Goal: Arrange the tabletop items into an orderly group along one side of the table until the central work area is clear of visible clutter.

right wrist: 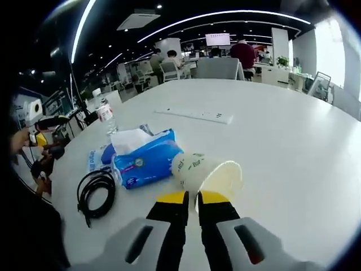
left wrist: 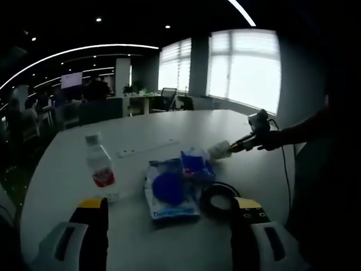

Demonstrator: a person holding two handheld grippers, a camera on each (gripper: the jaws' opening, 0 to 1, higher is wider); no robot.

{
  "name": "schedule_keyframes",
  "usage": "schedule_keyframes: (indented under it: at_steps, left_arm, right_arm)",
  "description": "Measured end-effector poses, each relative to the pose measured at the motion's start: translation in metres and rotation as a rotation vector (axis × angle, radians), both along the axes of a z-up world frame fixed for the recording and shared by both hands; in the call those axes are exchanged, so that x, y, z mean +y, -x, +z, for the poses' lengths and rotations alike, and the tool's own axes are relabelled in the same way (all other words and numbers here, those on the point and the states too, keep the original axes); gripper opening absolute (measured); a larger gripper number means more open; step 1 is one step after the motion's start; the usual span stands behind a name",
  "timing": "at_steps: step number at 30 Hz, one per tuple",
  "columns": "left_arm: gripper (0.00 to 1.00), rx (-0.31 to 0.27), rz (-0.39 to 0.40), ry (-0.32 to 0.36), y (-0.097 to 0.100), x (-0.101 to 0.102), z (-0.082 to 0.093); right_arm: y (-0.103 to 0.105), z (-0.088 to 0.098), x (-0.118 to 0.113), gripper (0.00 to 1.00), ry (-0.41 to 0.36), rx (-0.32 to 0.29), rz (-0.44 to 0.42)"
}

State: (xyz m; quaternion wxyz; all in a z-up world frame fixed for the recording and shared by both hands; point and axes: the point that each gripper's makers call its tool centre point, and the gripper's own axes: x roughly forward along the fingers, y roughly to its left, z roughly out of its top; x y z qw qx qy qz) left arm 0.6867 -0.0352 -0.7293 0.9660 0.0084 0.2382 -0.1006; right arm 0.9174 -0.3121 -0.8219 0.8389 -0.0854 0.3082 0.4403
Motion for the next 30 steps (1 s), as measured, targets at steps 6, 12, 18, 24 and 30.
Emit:
schedule_keyframes:
  at_steps: [6,12,18,24,30]
  left_arm:
    - [0.87,-0.001,-0.009,-0.004,0.006,0.000,0.000]
    - [0.87,-0.009,-0.017,-0.010,0.011,0.001,0.003]
    - [0.89,-0.001,-0.029,-0.021,0.014,-0.001,0.004]
    - [0.91,-0.001,-0.032,-0.008,0.015,-0.003,0.005]
    - [0.94,-0.016,-0.037,0.001,0.014,-0.004,0.009]
  right_arm:
    - [0.005,0.003,0.001,0.00,0.011,-0.016,0.015]
    - [0.015,0.013,0.004,0.00,0.019,-0.051,0.032]
    - [0.024,0.029,0.005,0.00,0.049,-0.089,0.067]
    - [0.033,0.042,0.010,0.00,0.075,-0.125,0.117]
    - [0.040,0.056,0.022,0.00,0.086,-0.153,0.158]
